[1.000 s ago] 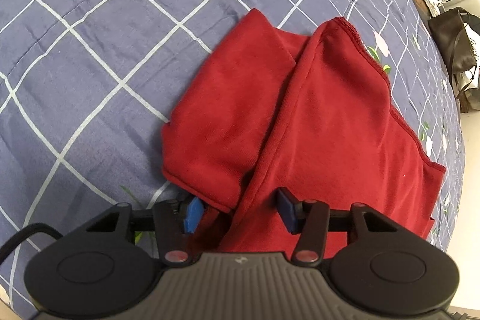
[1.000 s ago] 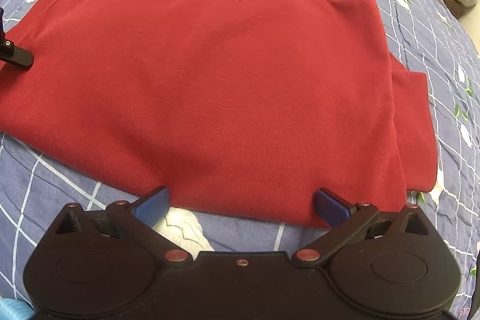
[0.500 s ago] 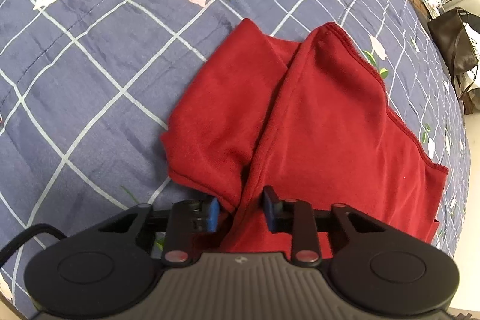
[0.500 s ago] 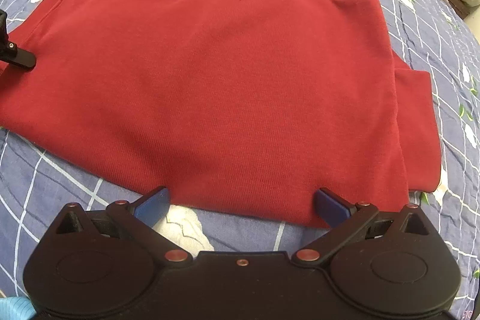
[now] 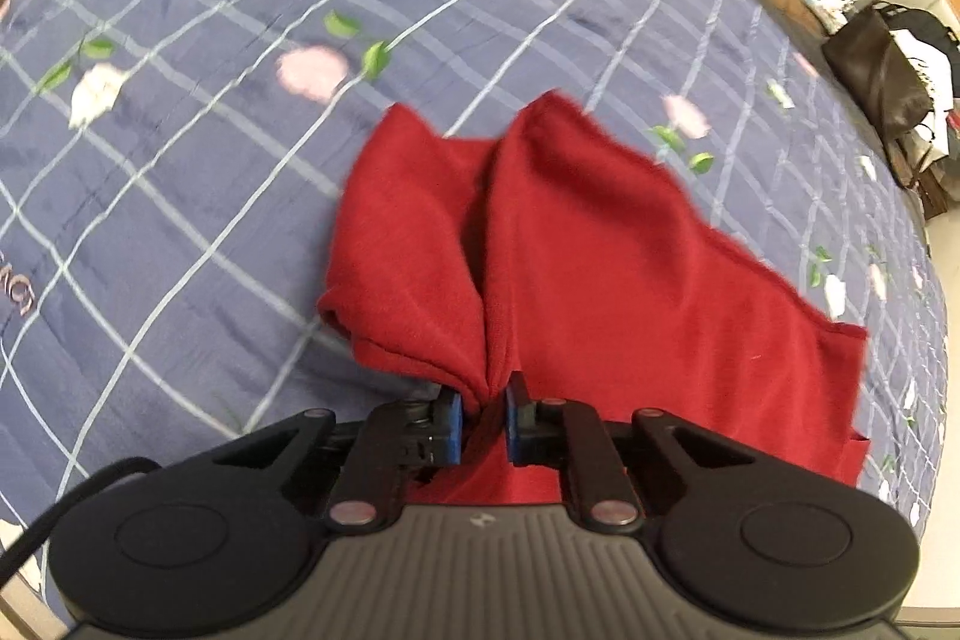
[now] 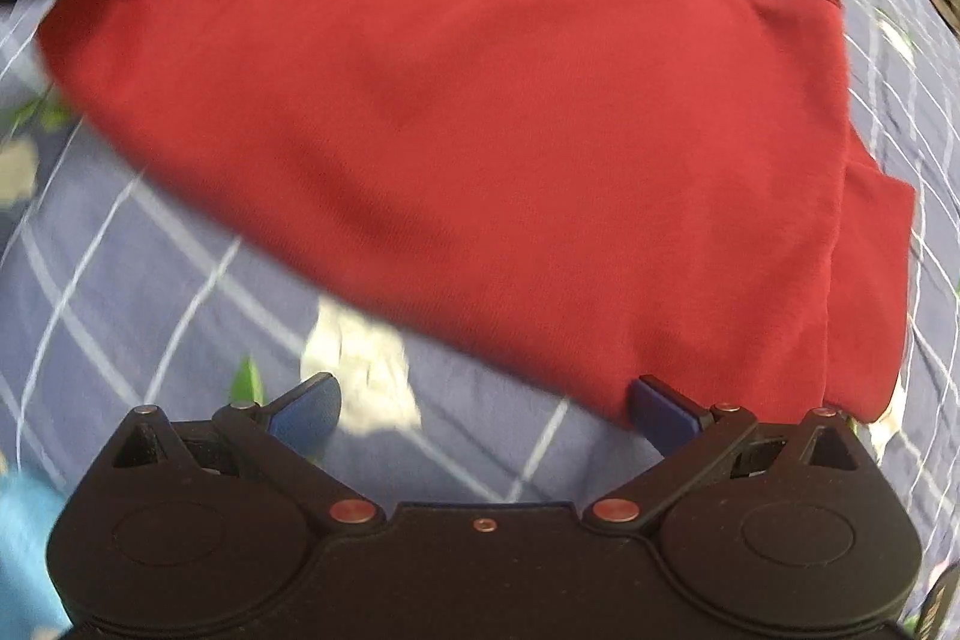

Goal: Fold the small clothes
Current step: 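Grasp the bundle edge with the left tool and fold it over the rest, then open the left tool to release the folded bundle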

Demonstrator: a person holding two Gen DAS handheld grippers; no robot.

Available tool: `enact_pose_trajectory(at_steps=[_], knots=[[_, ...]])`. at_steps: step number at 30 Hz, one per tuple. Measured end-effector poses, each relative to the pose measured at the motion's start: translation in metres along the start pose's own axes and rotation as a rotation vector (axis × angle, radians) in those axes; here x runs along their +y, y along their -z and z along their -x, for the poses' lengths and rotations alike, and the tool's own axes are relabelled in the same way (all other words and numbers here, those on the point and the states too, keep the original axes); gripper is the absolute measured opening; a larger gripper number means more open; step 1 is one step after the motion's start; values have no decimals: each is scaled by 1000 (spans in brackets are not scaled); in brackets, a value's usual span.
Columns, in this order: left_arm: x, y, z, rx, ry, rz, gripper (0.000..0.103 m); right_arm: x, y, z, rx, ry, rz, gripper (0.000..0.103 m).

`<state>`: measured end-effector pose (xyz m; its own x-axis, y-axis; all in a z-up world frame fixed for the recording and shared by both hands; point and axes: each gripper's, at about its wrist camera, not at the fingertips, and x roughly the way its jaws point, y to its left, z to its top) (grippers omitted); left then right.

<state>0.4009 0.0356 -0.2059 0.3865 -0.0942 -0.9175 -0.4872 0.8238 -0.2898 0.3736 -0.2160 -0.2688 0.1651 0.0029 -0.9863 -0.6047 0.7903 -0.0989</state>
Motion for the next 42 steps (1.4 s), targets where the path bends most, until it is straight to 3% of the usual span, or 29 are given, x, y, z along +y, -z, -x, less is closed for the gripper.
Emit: enact_pose_trajectory(at_steps=[6,12,18,21,24,28,37,40,42], knots=[[-84,8,28,-91,-5,-174,13,-14,37,13,27,-34,34,103],[-204,54,31,-136,37,-478,12,-48,85,17,54,-46,-14,103],[-300,130,-3,-58,98,-751,12,-98,136,18,74,-10,-121,103],[-327,171,-26,11,68,-831,12,-122,159,18,82,-2,-205,103],[-337,193,-43,53,22,-857,12,-135,179,18,90,4,-261,103],[-336,199,-50,71,5,-866,14,-140,193,21,69,-9,-277,103],[-327,188,-57,137,48,-779,24,-148,195,9,82,-37,-249,103],[-323,187,-55,148,65,-748,34,-152,193,9,86,-53,-245,103],[-319,185,-52,165,98,-712,57,-151,193,10,89,-56,-241,103]])
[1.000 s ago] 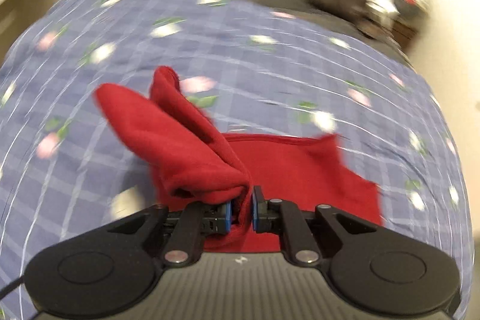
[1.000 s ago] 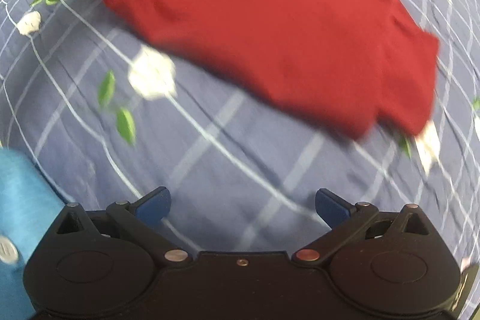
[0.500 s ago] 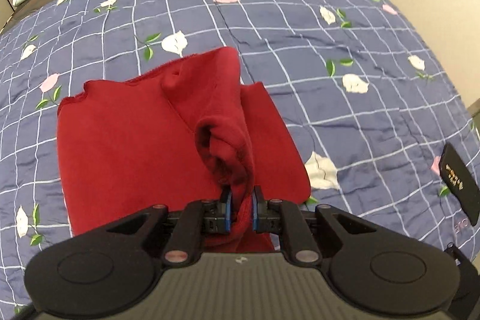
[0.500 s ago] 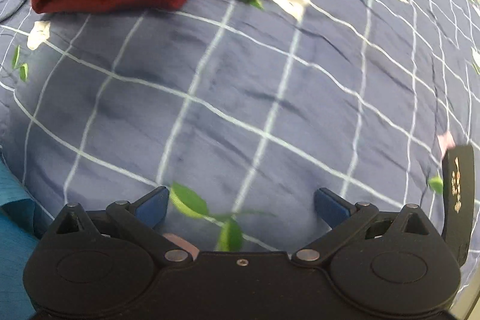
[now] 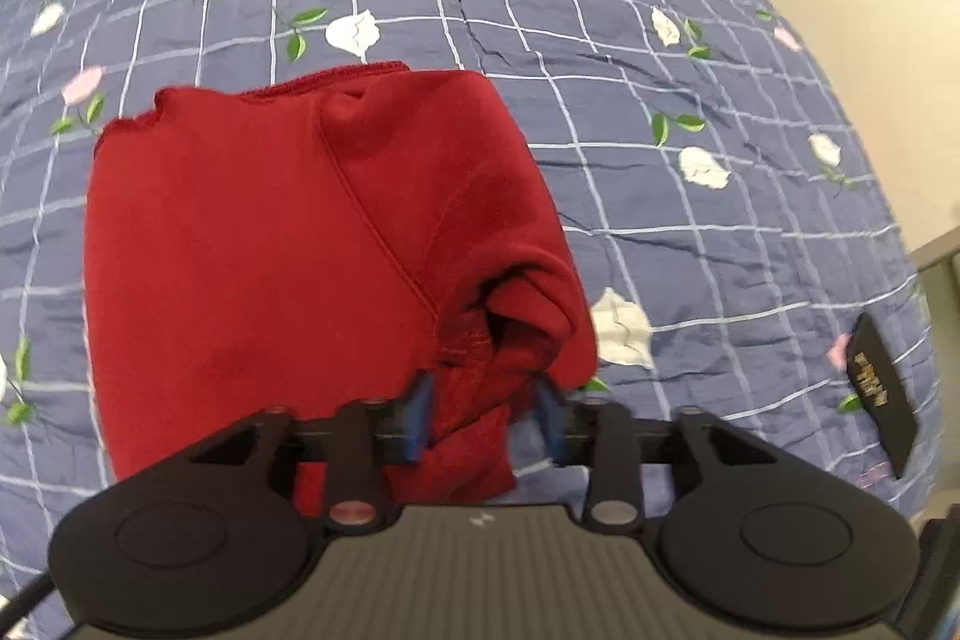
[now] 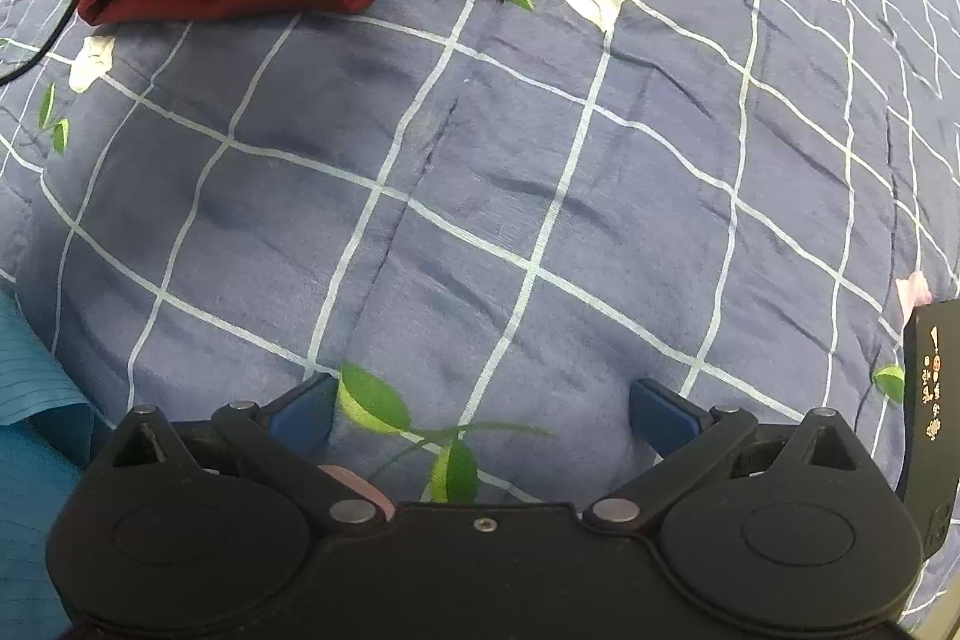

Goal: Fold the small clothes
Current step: 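Open the left tool to release the folded bundle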

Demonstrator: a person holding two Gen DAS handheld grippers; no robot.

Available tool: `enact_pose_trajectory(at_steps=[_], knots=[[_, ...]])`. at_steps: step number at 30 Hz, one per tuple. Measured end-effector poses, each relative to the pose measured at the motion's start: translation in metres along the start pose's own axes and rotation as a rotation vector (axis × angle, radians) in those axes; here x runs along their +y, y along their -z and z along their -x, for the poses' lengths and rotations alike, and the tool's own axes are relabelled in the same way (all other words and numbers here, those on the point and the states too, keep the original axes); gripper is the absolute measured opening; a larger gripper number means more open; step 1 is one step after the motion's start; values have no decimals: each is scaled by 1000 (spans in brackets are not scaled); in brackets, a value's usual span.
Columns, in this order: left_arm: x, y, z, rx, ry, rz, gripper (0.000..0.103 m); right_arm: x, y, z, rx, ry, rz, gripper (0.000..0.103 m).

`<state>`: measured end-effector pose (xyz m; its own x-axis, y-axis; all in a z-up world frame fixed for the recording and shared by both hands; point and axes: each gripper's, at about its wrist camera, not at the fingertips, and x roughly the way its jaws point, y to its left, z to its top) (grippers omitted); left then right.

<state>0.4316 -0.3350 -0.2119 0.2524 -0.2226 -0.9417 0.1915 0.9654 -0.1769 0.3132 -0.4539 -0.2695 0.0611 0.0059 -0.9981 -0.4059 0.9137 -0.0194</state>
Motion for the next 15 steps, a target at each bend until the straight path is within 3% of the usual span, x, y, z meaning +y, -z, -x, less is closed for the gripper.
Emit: enact_pose_trajectory(at_steps=[3,6,15], knots=[[10,6,11,-25,50,44,72,0,-2,3,2,-6,5,103],[22,14,23,-43,21,84,87,-2,-4,4,0,-13,0,103],[90,46,44,-85,-73,335,100,-19,-22,22,-87,-27,-133,103]])
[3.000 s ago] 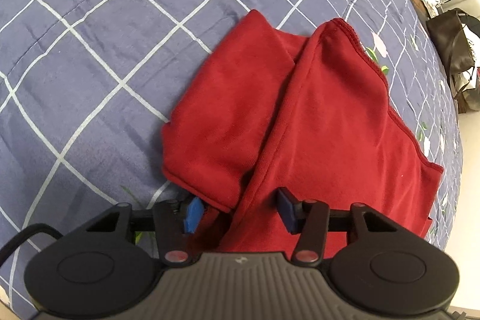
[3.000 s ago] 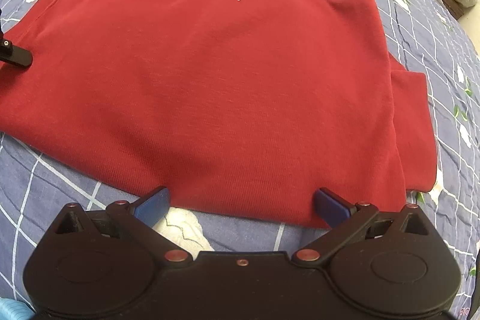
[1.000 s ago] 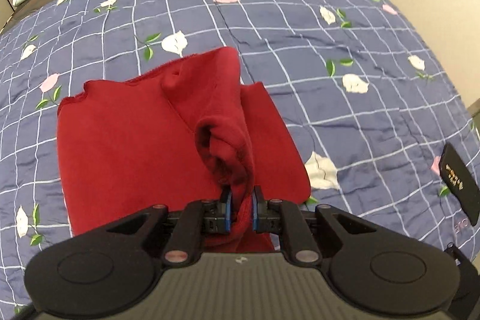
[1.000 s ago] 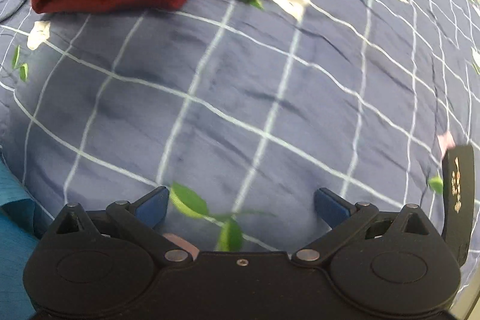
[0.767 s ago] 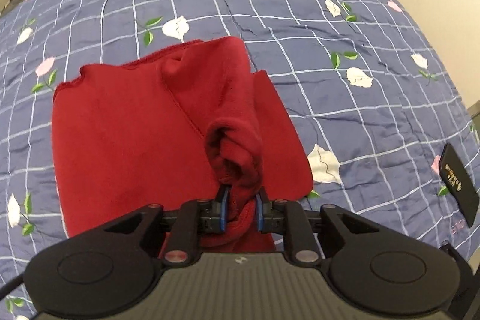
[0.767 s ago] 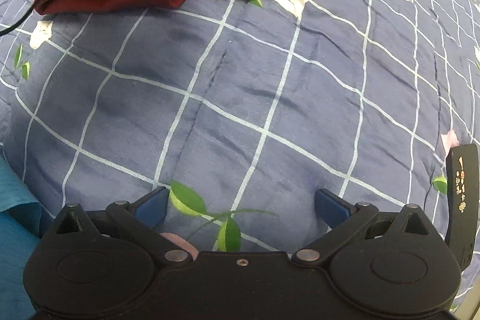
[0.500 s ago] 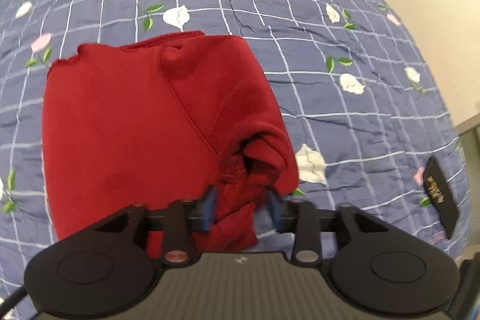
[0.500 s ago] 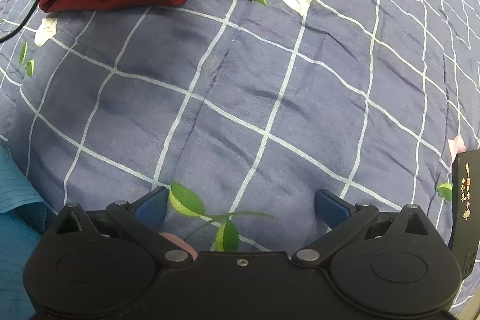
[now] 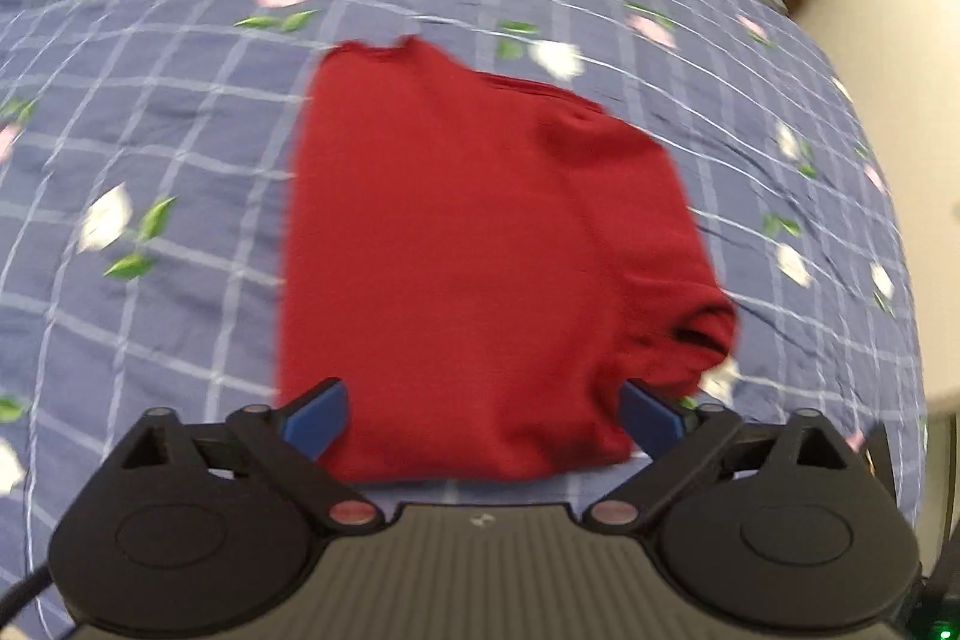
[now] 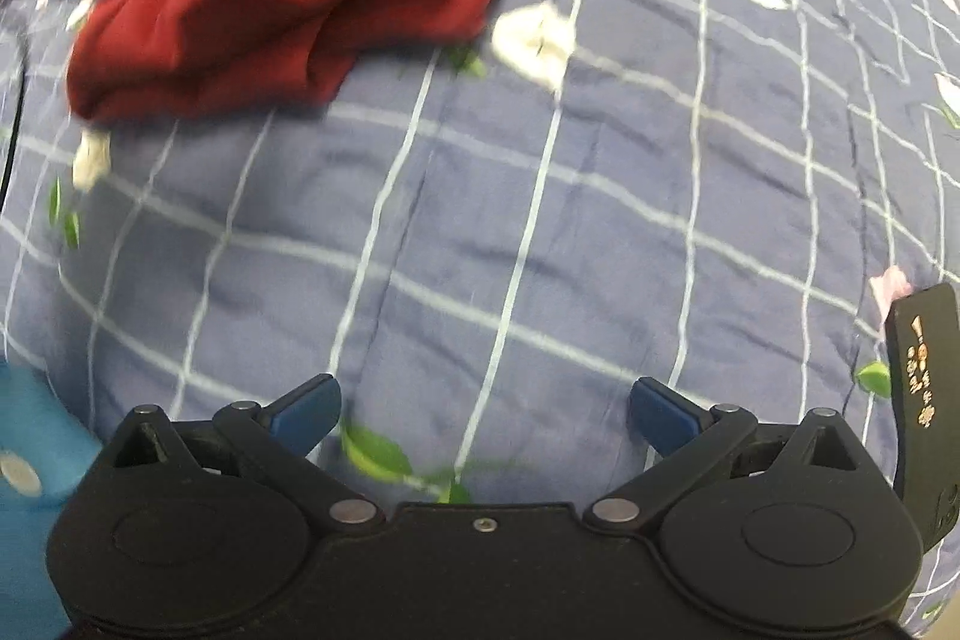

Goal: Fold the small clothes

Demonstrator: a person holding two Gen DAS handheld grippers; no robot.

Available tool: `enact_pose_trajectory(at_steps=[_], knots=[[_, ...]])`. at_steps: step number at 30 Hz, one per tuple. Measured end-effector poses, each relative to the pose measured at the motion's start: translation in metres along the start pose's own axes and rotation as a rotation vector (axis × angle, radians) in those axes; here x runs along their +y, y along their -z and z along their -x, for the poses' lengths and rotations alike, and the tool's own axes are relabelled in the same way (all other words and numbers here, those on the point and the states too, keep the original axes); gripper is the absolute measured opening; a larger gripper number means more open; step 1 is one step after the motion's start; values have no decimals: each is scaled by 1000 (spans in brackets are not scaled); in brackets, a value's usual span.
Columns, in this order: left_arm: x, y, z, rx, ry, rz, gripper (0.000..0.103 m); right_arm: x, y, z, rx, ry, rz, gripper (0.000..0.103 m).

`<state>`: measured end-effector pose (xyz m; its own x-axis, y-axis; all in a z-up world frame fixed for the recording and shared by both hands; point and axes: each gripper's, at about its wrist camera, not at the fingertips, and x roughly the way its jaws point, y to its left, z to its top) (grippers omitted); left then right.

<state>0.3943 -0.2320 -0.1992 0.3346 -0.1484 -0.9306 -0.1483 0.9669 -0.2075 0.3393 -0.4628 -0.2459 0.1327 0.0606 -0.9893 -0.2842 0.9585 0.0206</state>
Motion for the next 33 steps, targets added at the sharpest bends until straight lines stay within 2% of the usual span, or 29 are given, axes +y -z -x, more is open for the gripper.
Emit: enact_pose_trajectory(at_steps=[3,7,10,14,18,22,25,30,33], knots=[[25,-1,-1,14,-46,93,101,1,-10,0,-12,-6,-9,103],[52,-1,-7,48,-124,186,101,-6,-30,5,-80,-21,-112,103],[61,3,-11,84,-167,197,102,-15,-56,17,-160,-36,-196,103],[65,3,-14,103,-169,198,102,-27,-92,25,-256,-64,-305,103],[62,3,-14,102,-177,194,102,-32,-130,19,-277,-67,-337,103],[60,4,-14,106,-176,198,102,-26,-153,3,-220,-34,-264,103],[60,5,-15,110,-175,199,102,-19,-153,-14,-127,41,-202,103],[59,8,-16,117,-179,193,102,-17,-122,-34,-41,92,-174,103],[58,8,-16,123,-178,194,102,-14,-97,-49,56,138,-137,103]])
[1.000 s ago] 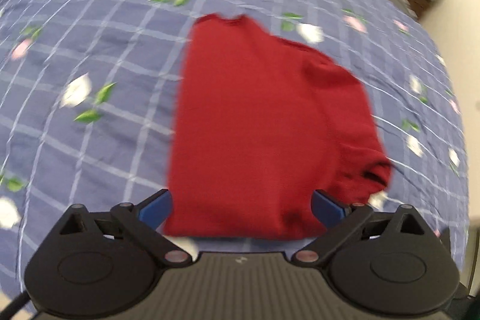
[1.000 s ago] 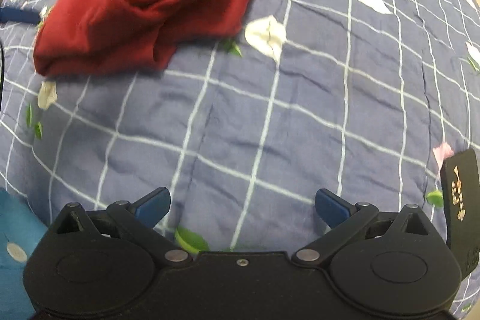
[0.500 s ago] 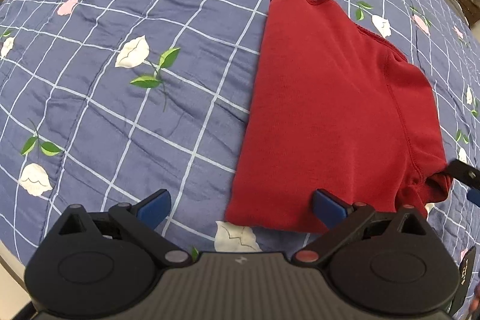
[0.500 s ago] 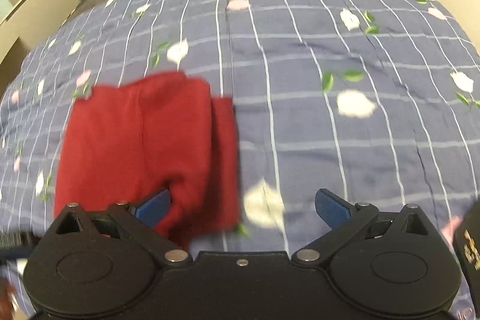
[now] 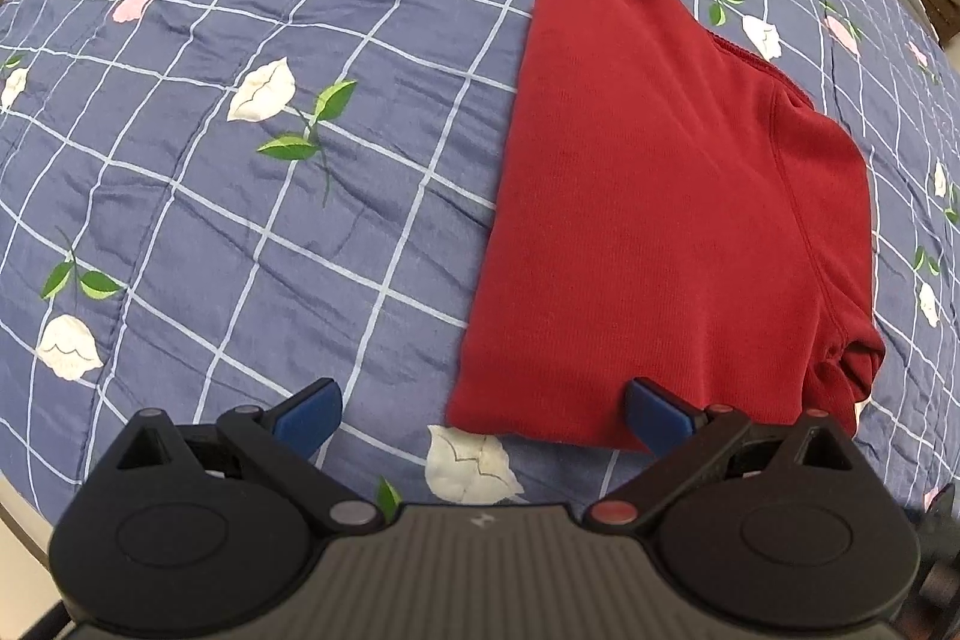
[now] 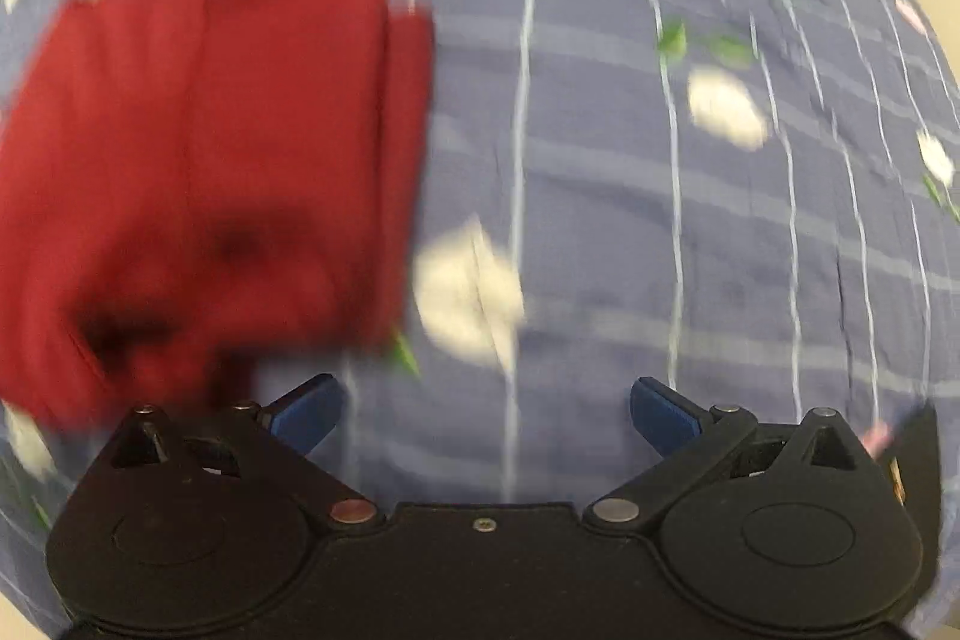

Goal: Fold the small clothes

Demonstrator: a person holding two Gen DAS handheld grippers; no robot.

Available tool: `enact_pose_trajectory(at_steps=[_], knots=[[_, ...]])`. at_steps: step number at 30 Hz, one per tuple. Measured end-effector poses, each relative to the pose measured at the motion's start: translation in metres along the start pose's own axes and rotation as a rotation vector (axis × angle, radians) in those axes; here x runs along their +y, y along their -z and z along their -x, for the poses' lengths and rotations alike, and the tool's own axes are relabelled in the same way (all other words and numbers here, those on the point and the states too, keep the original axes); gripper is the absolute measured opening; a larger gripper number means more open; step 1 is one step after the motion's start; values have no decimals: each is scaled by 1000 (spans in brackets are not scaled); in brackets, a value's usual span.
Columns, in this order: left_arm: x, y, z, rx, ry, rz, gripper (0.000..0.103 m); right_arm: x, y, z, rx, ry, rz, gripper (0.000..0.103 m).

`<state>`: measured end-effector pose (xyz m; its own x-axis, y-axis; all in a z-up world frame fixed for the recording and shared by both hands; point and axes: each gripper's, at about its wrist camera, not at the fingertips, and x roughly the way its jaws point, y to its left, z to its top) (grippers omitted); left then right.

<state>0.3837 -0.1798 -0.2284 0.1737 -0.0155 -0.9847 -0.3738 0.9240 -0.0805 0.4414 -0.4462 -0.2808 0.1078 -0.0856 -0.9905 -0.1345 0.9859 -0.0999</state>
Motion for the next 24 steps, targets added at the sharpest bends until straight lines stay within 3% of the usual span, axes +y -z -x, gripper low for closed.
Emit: enact_pose_trajectory(at_steps=[2,5,9,14,24], knots=[[-1,0,0,1,0,0,102,-3,21,-7,36,3,11,103],[-2,0,1,0,-3,-5,102,-7,47,-1,-23,-12,17,103],[-4,2,3,3,-7,-15,102,-8,67,0,-12,-25,38,103],[-1,8,14,-3,-9,-25,102,0,72,-1,1,-2,119,103],[21,21,32,7,-51,-16,102,15,62,0,30,21,95,103]])
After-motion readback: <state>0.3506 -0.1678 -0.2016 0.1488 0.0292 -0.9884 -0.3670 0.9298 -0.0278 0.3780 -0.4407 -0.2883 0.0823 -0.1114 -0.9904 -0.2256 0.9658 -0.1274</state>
